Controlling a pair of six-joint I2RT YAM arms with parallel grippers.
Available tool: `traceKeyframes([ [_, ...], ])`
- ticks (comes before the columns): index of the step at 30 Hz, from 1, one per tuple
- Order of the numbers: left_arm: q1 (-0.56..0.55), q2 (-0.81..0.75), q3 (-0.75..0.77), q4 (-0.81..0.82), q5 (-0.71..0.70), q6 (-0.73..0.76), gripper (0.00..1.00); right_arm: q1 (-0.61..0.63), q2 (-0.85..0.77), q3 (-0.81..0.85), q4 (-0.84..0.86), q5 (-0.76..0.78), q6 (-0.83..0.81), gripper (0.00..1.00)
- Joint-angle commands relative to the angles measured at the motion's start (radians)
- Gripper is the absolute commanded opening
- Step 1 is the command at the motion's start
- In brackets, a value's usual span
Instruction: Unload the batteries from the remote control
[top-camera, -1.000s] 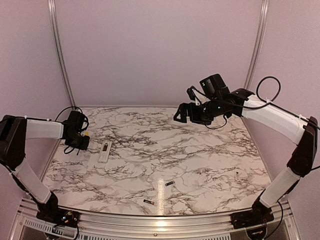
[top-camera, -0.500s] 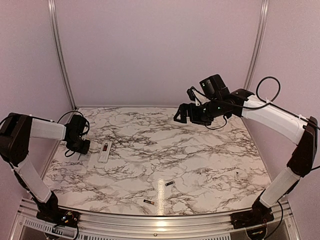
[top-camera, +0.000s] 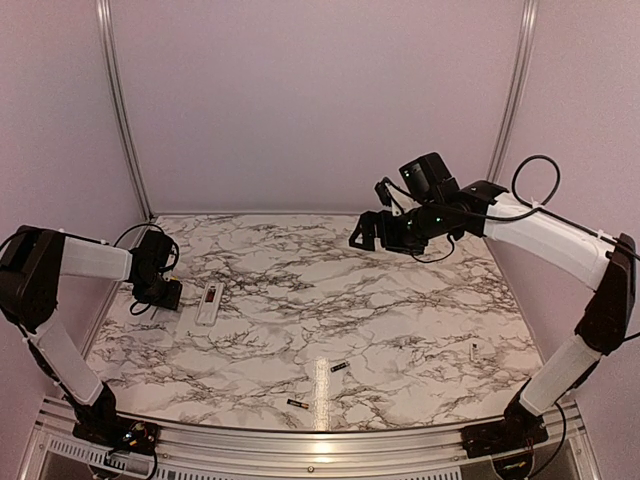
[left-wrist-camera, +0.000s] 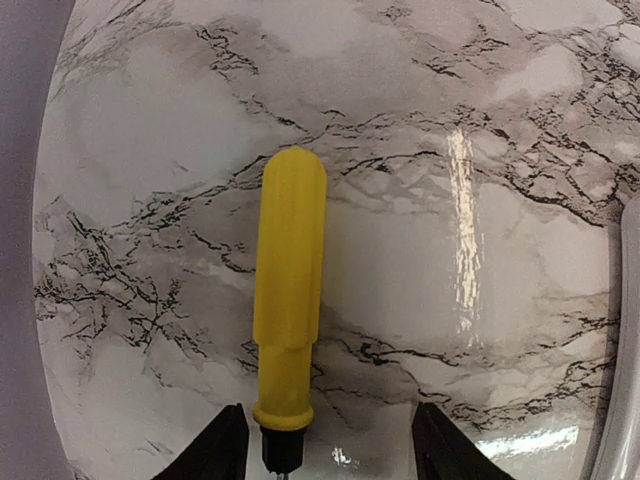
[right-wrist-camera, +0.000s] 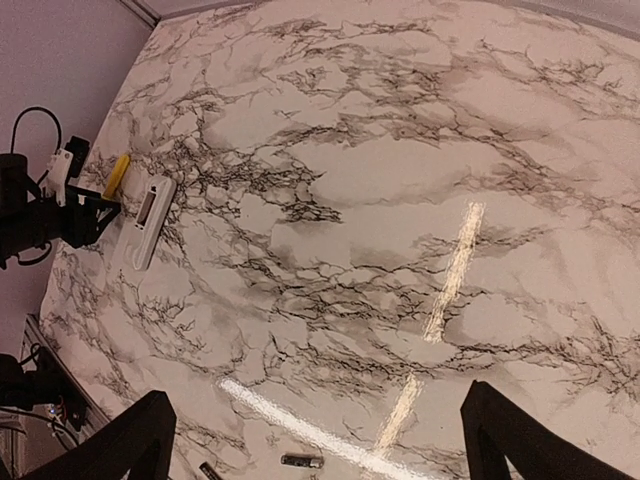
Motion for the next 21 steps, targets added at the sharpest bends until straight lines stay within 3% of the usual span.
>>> traceKeyframes([
  [1,0.004,-0.048,0.024,-0.018,-0.021,-0.004,0.66,-0.005,-0.032,0.009,-0.003,0.035,-0.009,0.98],
  [5,0.004,-0.108,0.055,-0.031,-0.064,0.011,0.98,-0.014,-0.023,0.035,-0.001,0.044,-0.031,0.98],
  [13,0.004,-0.224,0.14,-0.039,-0.063,0.051,0.99,-0.065,-0.006,0.116,0.021,0.083,-0.076,0.98],
  [21,0.004,-0.363,0.144,0.048,0.027,0.083,0.99,-0.241,-0.066,0.111,0.098,0.005,-0.027,0.98],
])
